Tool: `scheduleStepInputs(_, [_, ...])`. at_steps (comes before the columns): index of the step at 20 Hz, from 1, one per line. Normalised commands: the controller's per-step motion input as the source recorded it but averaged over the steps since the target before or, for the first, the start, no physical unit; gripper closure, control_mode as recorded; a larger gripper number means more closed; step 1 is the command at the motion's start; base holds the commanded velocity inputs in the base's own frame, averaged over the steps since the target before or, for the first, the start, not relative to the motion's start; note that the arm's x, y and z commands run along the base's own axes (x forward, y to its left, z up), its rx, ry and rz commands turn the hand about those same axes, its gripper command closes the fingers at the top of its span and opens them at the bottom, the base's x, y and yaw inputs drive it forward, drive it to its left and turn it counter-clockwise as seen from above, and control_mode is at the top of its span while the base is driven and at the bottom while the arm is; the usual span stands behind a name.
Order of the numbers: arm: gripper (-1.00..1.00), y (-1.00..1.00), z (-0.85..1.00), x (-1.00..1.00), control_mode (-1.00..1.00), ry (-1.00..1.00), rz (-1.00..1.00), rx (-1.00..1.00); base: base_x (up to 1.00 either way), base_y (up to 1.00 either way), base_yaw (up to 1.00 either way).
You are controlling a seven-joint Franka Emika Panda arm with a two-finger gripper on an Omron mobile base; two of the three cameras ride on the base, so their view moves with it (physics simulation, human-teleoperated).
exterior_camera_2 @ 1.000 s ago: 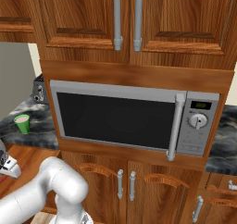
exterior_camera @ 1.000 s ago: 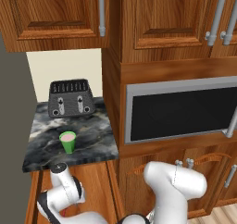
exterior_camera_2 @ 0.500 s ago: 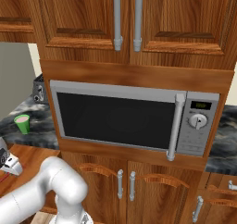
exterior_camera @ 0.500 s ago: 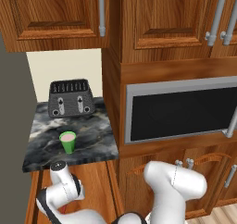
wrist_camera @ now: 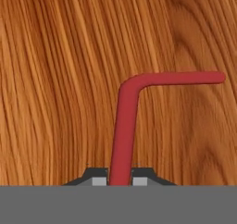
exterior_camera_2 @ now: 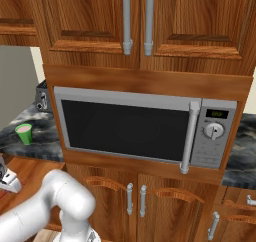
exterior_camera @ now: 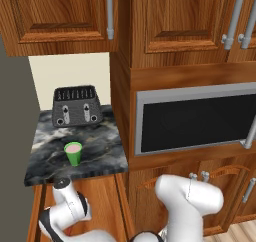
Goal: Pick up the straw from the left drawer and put it inside the smoothie cup.
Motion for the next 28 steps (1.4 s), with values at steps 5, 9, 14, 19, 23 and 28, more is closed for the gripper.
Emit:
scheduleStepInputs(5, [1.0, 0.0, 0.17, -0.22, -1.0, -0.14, 0.0, 0.0, 0.0, 0.0, 0.0])
scheduleStepInputs(9, [1.0, 0.0, 0.67, -0.02, -1.0, -0.2, -0.01, 0.0, 0.0, 0.0, 0.0])
scheduleStepInputs(14, [1.0, 0.0, 0.86, 0.0, -1.0, -0.16, -0.03, -0.02, 0.0, 0.0, 0.0])
scheduleStepInputs(19, [1.0, 0.0, 0.85, -0.08, -1.0, -0.13, -0.03, -0.01, 0.0, 0.0, 0.0])
scheduleStepInputs(23, [1.0, 0.0, 0.9, -0.32, -1.0, -0.1, -0.03, 0.0, 0.0, 0.0, 0.0])
scheduleStepInputs(28, [1.0, 0.0, 0.92, -0.52, -1.0, -0.1, 0.0, 0.0, 0.0, 0.0, 0.0])
